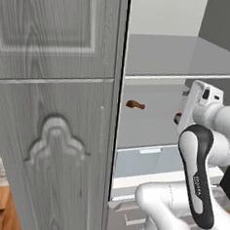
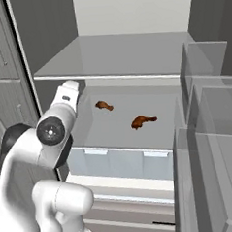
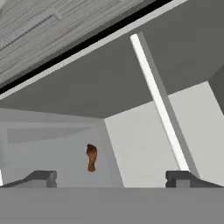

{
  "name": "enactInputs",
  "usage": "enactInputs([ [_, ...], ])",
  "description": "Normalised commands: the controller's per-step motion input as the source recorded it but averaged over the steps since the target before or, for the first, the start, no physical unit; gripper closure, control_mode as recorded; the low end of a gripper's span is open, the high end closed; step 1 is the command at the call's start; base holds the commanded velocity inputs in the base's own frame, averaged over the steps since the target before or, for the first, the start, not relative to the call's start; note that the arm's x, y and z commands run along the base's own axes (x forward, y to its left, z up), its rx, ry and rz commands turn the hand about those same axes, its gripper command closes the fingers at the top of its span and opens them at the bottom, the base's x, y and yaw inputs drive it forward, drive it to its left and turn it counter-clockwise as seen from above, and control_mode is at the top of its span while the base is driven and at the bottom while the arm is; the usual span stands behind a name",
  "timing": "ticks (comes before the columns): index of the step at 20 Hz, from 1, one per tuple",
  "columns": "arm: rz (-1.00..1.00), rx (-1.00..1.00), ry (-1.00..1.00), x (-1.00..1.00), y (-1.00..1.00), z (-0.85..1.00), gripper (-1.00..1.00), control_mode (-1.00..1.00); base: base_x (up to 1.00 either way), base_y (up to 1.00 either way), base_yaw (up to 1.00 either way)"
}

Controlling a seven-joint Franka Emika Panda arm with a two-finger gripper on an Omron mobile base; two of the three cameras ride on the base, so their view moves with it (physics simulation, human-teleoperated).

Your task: Place the chicken drumstick on the counter behind the older chicken drumstick on the same shelf of the fridge to maintain FIFO order. Close the fridge door when finished.

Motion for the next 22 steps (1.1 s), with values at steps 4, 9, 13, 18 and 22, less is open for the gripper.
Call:
enactInputs([
  [4,0.00,-0.25,0.14,-1.00,-0.01,0.29,-1.00,-1.00,0.00,0.00,0.00],
  [9,0.00,-0.28,0.06,-1.00,0.06,-0.19,-1.00,-1.00,0.00,0.00,0.00],
  [13,0.00,-0.27,0.04,-0.95,0.10,-0.41,-1.00,-1.00,0.00,0.00,0.00],
  [18,0.00,-0.22,0.13,-0.35,0.21,-0.41,-1.00,-1.00,0.00,0.00,0.00],
  [22,0.00,-0.04,0.05,0.04,0.09,-0.08,-1.00,-1.00,0.00,0.00,0.00],
])
